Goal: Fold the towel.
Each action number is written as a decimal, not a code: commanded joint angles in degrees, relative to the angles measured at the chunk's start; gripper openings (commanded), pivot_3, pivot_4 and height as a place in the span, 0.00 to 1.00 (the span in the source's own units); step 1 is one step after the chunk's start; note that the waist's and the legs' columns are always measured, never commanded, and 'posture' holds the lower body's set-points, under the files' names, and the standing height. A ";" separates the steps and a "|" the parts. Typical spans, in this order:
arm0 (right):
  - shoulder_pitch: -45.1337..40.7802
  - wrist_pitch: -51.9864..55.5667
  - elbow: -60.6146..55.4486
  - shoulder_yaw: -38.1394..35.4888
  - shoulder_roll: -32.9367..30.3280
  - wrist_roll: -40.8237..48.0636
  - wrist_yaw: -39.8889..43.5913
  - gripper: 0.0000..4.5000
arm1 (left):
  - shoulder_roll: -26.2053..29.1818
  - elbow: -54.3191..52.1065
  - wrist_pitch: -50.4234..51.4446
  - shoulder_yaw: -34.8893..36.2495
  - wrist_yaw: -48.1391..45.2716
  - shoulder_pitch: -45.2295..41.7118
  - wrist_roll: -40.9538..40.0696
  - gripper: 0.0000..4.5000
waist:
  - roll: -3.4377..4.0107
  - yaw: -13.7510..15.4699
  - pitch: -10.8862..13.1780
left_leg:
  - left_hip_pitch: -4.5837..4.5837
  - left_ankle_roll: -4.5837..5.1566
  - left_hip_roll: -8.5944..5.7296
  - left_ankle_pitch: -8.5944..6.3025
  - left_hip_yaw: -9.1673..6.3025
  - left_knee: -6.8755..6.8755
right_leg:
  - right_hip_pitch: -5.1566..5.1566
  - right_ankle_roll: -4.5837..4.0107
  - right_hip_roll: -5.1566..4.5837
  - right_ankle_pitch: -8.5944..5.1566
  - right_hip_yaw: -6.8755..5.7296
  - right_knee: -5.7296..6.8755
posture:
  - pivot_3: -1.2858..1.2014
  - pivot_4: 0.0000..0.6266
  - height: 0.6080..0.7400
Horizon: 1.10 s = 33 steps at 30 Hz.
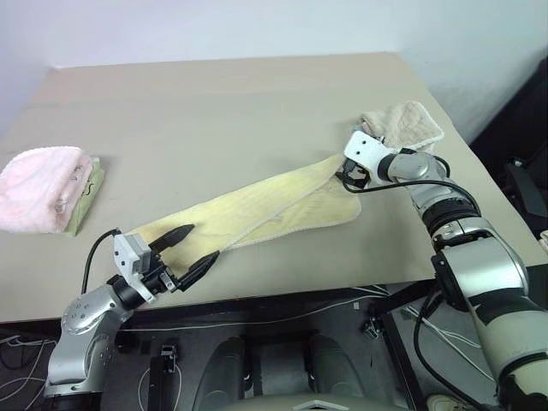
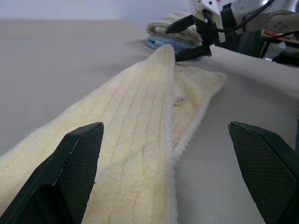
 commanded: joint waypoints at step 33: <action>-4.96 -5.30 -3.38 -8.01 0.07 3.43 -0.96 0.00 | 1.00 -7.95 1.91 3.39 8.21 3.73 0.02 1.00 | 0.06 0.02 0.02 | 0.01 0.05 0.01 0.04 0.00 0.00 | 0.00 0.02 0.19 0.01 0.01 0.04 | 0.52 0.24 1.00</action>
